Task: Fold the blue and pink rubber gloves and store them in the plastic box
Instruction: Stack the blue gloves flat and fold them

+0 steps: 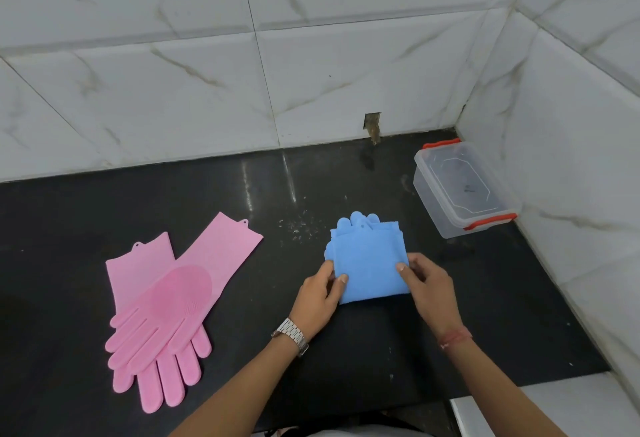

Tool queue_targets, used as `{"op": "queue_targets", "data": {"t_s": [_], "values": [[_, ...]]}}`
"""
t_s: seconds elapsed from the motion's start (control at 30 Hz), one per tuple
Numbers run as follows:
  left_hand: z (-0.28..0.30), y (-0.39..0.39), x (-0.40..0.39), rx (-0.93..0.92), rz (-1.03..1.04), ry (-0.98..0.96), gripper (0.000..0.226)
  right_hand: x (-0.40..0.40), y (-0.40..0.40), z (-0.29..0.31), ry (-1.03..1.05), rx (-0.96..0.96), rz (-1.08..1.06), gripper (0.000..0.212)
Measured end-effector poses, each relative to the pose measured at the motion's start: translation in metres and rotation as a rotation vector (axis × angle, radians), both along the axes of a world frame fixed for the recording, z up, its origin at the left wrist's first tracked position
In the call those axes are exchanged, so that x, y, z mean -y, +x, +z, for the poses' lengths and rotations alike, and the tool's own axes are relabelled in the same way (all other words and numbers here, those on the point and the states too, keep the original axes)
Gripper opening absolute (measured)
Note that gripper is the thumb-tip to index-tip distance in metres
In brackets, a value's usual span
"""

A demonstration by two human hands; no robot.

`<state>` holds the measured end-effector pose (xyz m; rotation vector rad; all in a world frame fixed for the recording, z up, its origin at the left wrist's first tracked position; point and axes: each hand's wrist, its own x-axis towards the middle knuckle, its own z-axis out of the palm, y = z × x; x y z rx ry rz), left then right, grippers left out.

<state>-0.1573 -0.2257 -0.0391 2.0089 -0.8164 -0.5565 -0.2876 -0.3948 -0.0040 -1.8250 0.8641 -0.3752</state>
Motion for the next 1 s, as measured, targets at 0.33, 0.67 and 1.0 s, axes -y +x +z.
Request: {"op": "queue_targets", "data": {"t_s": [0.33,0.67,1.0], "values": [[-0.003,0.022,0.037,0.173,0.13,0.189,0.022,0.027,0.05,-0.021,-0.072,-0.178,-0.032,0.024],[0.004,0.032,0.046,0.113,0.242,0.26,0.021,0.032,0.072,-0.031,-0.049,-0.069,-0.073,0.019],[0.007,0.007,0.075,0.691,0.041,0.328,0.049,0.019,0.086,-0.036,-0.498,-0.284,0.046,0.038]]}}
